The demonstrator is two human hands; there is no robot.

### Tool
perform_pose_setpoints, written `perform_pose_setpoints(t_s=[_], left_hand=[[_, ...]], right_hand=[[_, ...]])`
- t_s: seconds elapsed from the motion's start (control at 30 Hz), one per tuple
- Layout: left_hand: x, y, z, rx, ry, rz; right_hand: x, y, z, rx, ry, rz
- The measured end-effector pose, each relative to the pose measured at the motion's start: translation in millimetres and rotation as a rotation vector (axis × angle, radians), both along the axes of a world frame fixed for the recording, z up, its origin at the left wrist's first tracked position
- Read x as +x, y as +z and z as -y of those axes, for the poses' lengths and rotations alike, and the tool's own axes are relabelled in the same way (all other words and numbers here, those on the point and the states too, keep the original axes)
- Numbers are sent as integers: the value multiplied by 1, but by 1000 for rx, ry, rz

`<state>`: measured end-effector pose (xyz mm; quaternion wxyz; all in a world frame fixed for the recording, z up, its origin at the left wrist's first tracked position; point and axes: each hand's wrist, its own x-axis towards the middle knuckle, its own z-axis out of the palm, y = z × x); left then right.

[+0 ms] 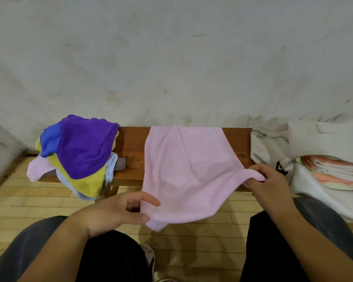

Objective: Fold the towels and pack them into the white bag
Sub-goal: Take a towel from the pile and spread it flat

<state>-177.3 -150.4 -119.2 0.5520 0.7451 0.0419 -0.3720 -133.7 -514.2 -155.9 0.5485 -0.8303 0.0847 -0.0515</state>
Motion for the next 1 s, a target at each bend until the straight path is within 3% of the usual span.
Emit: perform_pose_setpoints(t_s=[0.17, 0.37, 0.5, 0.6, 0.73, 0.77, 0.87, 0.9, 1.0], left_hand=[[-4, -9, -8, -382, 688, 8], [2, -20, -25, -318, 956, 91], [7, -24, -31, -362, 1066, 23], [10, -23, -28, -384, 1030, -41], [8, -18, -23, -357, 868, 19], [7, -20, -24, -226, 765, 86], [7, -34, -31, 513, 334, 450], [8, -38, -32, 677, 217, 547], [9, -42, -30, 719, 116, 628]], right_hand=[[3, -4, -6, 25, -14, -7], [4, -2, -18, 125, 152, -99], [2, -4, -19, 117, 239, -131], [2, -3, -17, 105, 255, -118], [1, -4, -18, 112, 225, -79], [1, -4, -18, 119, 207, -68], [1, -5, -17, 59, 145, -21], [1, -5, -17, 16, 124, 2], [0, -1, -17, -38, 58, 23]])
